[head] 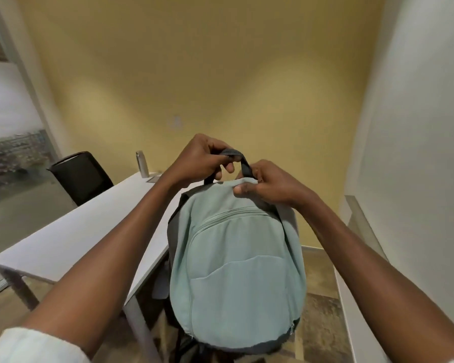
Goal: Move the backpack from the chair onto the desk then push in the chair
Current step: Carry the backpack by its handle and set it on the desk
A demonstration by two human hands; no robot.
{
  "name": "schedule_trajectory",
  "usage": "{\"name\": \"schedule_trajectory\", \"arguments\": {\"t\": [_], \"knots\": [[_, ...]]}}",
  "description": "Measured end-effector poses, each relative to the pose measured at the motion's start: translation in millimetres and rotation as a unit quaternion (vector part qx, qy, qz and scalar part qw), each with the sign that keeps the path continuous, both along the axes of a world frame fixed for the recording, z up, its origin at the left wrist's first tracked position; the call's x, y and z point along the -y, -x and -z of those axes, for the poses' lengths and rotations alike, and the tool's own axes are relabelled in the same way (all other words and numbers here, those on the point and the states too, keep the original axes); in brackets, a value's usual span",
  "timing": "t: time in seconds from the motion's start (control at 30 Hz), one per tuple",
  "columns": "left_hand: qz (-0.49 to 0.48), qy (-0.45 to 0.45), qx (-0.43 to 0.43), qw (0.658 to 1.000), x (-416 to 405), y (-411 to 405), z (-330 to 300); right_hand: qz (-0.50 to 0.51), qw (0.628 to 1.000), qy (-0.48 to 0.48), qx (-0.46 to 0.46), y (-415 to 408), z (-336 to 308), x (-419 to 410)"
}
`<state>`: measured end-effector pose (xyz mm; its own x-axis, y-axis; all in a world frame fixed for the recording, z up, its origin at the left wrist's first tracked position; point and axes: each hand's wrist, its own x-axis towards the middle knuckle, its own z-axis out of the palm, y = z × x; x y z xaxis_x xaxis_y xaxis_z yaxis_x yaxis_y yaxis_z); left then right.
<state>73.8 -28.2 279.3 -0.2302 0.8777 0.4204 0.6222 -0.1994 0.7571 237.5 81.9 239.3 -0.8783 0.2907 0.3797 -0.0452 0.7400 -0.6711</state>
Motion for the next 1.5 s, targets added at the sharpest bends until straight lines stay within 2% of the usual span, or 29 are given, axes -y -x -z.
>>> {"name": "schedule_trajectory", "arguments": {"t": [0.17,0.37,0.53,0.77,0.9,0.97,1.23,1.5], "knots": [[0.053,-0.014,-0.008,0.998,-64.9,-28.7,-23.4,0.033,0.999,-0.011,0.014,-42.8,-29.6,-57.7],[0.084,-0.03,0.03,0.996,-142.9,-54.8,-41.5,0.052,0.998,-0.032,0.02,-75.7,-60.4,-129.5],[0.066,-0.045,0.061,0.995,-202.0,-65.0,-42.7,0.059,0.996,-0.056,0.038,-92.4,-79.0,-194.1],[0.064,0.006,0.022,0.998,-264.4,-59.6,-26.2,0.077,0.993,-0.064,0.06,-93.0,-84.1,-280.0],[0.105,0.078,-0.019,0.991,-309.8,-50.1,-20.2,0.113,0.99,-0.068,0.057,-83.4,-82.8,-337.0],[0.112,0.085,-0.035,0.99,-338.8,-42.9,-17.7,0.122,0.989,-0.069,0.053,-75.1,-81.0,-365.0],[0.013,0.017,-0.129,0.991,-474.8,17.5,-0.9,0.144,0.986,-0.072,0.041,-14.9,-69.8,-475.9],[-0.07,0.014,-0.104,0.992,-575.1,82.5,31.3,0.123,0.987,-0.084,0.067,61.4,-49.1,-580.9]]}}
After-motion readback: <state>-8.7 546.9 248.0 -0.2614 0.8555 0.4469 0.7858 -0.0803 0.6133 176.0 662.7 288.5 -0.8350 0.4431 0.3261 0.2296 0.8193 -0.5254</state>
